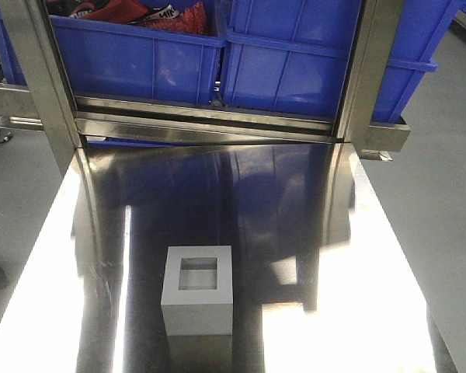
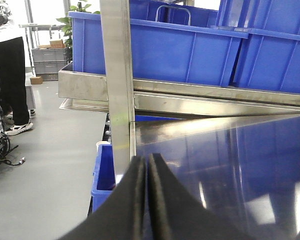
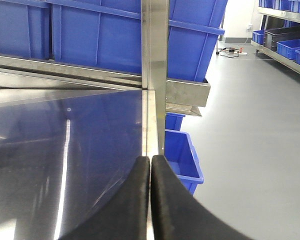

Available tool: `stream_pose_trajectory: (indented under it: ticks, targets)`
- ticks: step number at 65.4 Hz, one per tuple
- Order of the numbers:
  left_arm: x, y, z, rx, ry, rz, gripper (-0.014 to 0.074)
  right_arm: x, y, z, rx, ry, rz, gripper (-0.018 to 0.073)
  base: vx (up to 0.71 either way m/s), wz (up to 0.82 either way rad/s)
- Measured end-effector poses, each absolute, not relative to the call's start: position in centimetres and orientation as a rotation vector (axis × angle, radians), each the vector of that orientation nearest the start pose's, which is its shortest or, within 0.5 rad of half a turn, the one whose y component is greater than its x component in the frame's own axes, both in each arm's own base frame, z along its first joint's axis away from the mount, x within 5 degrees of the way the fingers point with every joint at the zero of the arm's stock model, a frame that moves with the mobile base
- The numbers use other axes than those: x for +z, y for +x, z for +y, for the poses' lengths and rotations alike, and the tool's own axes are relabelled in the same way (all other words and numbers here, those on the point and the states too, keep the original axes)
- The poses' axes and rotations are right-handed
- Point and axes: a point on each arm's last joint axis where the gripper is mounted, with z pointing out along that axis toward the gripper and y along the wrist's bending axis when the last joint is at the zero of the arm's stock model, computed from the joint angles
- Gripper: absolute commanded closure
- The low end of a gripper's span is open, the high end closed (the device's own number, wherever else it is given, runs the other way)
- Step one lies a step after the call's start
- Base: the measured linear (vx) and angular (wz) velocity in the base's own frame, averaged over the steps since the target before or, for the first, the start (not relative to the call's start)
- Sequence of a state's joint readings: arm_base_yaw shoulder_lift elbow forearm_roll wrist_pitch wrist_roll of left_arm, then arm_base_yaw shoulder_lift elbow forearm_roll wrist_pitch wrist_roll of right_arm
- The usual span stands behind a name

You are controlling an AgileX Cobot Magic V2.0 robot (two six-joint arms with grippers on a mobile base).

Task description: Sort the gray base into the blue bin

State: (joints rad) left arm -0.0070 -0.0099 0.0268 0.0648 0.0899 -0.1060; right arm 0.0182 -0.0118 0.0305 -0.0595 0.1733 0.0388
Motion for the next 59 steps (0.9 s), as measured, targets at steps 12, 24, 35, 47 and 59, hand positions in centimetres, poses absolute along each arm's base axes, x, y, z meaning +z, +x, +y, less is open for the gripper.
stream_pose_trajectory:
  ticks: [12, 24, 35, 47, 59]
  targets:
    - [19.65, 5.68, 0.01, -0.033, -0.032, 1.590, 0.0602, 18.78, 5.63, 0.01, -0.010, -0.024, 1.675, 0.0568, 0.00, 0.00]
    - [19.65, 5.68, 0.01, -0.033, -0.032, 1.590, 0.0602, 18.78, 5.63, 0.01, -0.010, -0.024, 1.675, 0.0568, 0.00, 0.00]
    - [19.65, 5.68, 0.01, -0.033, -0.032, 1.590, 0.0602, 18.78, 5.63, 0.01, -0.010, -0.024, 1.675, 0.0568, 0.00, 0.00]
    - [19.65, 5.68, 0.01, -0.033, -0.032, 1.590, 0.0602, 18.78, 5.63, 0.01, -0.010, -0.024, 1.675, 0.0568, 0.00, 0.00]
    - [19.65, 5.68, 0.01, -0.033, -0.032, 1.590, 0.0602, 18.78, 5.63, 0.01, -0.010, -0.024, 1.675, 0.0568, 0.00, 0.00]
